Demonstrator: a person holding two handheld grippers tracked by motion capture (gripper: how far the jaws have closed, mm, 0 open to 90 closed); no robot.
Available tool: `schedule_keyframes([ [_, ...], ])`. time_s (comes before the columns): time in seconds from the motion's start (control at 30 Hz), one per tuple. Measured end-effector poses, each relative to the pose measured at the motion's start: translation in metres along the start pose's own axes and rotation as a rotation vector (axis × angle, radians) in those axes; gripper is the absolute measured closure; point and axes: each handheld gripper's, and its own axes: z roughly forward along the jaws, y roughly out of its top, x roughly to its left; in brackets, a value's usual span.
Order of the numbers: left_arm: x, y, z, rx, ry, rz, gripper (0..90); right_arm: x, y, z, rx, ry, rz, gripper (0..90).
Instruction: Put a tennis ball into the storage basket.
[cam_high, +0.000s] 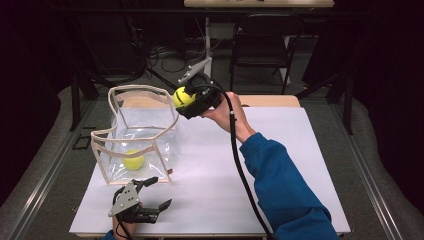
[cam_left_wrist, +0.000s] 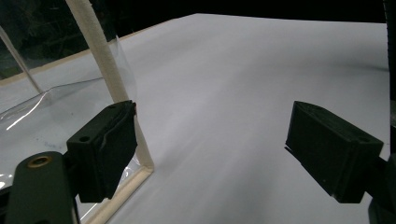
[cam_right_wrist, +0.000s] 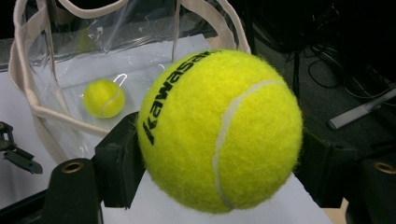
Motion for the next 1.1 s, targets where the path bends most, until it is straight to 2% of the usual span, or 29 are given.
schedule_keyframes([
  [0.6, 0.001, 0.000, -0.001, 0.001, -0.002, 0.000, 15.8, 0.004, 0.012, 0.010, -0.027, 0.024, -0.003, 25.8],
  [1.1, 0.001, 0.000, -0.001, 0.003, -0.004, 0.000, 15.8, 0.009, 0.021, 0.013, -0.041, 0.013, -0.017, 25.8],
])
